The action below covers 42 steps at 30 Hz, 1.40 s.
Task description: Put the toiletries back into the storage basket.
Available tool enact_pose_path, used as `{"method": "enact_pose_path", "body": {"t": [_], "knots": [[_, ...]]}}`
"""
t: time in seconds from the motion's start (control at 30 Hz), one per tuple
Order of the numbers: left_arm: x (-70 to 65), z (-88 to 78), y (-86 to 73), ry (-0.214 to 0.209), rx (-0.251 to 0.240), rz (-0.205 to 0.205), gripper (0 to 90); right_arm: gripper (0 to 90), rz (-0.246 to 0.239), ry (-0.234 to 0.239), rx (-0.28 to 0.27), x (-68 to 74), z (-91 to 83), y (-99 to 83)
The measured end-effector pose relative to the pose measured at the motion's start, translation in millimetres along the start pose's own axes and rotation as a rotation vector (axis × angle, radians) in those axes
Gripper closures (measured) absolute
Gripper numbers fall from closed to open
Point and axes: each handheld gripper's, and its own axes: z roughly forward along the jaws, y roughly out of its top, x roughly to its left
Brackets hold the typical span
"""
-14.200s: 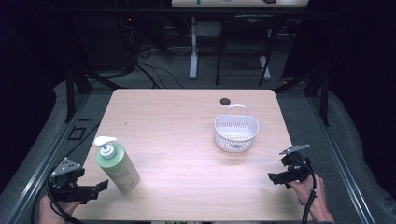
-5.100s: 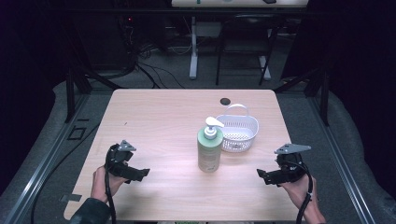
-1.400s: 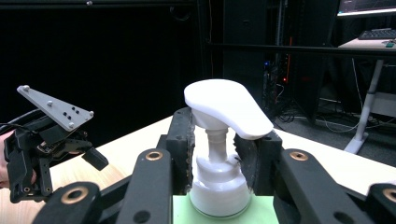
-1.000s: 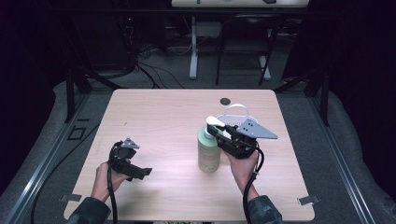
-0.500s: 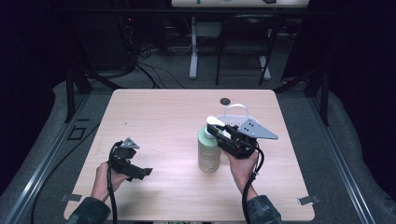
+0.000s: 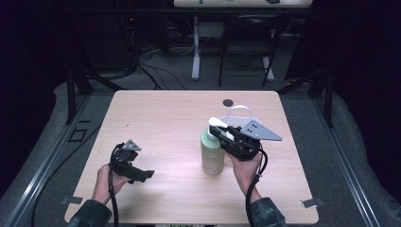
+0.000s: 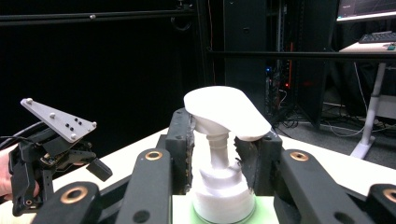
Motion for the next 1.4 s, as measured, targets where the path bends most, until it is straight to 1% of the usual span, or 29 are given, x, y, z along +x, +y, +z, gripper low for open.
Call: {"method": "enact_pose_path", "body": {"t": [0.17, 0.47, 0.67, 0.97, 1.03, 1.27, 1.4], "knots": [[-0.1, 0.0, 0.1, -0.001, 0.0, 0.004, 0.0, 67.2, 0.003, 0.0, -0.008, -0.7, -3.5, 3.7], [-0.2, 0.5, 0.4, 0.002, 0.001, 0.006, 0.0, 67.2, -0.017, -0.008, -0.011, -1.2, -12.4, 12.9], [-0.3, 0.6, 0.4, 0.001, 0.002, 0.005, 0.0, 67.2, -0.009, -0.008, -0.017, -2.7, -16.5, 18.3], [-0.4, 1.7, 0.5, -0.005, 0.005, 0.002, 0.0, 67.2, -0.036, -0.017, -0.026, -5.6, -26.6, 30.3], [-0.4, 1.7, 0.6, -0.004, 0.005, 0.004, 0.0, 67.2, -0.031, -0.018, -0.025, -5.4, -27.6, 31.1], [-0.4, 1.7, 0.6, -0.001, 0.004, 0.002, 0.0, 67.2, -0.042, -0.034, -0.027, -9.4, -37.1, 39.9], [-0.5, 1.7, 0.6, 0.0, 0.003, 0.001, 0.0, 67.1, -0.047, -0.036, -0.028, -10.9, -39.7, 42.4]]}}
